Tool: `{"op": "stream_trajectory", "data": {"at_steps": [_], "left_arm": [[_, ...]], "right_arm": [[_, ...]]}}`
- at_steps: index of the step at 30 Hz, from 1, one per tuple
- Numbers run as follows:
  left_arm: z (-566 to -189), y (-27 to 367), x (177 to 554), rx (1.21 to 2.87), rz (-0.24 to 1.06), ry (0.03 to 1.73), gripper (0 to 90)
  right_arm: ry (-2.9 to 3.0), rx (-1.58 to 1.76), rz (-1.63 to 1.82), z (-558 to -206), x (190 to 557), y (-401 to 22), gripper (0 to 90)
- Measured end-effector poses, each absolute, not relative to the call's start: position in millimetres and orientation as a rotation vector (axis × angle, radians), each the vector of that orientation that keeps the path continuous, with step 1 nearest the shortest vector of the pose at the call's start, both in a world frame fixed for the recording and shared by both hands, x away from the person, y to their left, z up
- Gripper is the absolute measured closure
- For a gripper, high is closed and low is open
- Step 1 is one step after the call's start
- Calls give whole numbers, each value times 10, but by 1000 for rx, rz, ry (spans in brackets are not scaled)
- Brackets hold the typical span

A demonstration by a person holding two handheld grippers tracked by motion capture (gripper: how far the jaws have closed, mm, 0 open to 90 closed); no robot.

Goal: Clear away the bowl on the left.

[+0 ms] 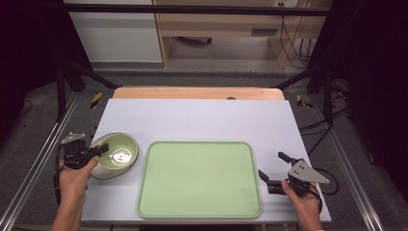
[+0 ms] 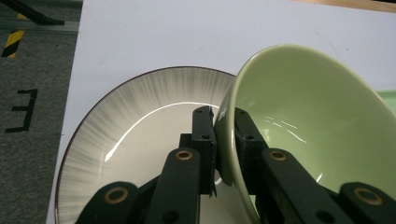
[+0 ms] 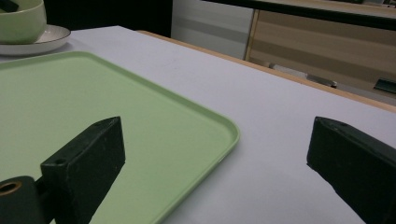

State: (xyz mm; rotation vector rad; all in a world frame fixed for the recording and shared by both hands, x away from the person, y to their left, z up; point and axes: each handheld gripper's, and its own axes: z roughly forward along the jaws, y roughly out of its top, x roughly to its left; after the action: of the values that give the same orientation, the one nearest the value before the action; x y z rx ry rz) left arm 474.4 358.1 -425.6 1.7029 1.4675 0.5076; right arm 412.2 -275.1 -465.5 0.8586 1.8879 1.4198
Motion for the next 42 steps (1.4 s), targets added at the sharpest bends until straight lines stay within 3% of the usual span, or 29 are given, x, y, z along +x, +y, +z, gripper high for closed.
{"op": "stream_trajectory", "data": {"at_steps": [42], "left_arm": [[-4069,2972,4678,1766,407,1276,819]], "right_arm": [[1879,854,1416,-4635,4105,-2785,45]]}}
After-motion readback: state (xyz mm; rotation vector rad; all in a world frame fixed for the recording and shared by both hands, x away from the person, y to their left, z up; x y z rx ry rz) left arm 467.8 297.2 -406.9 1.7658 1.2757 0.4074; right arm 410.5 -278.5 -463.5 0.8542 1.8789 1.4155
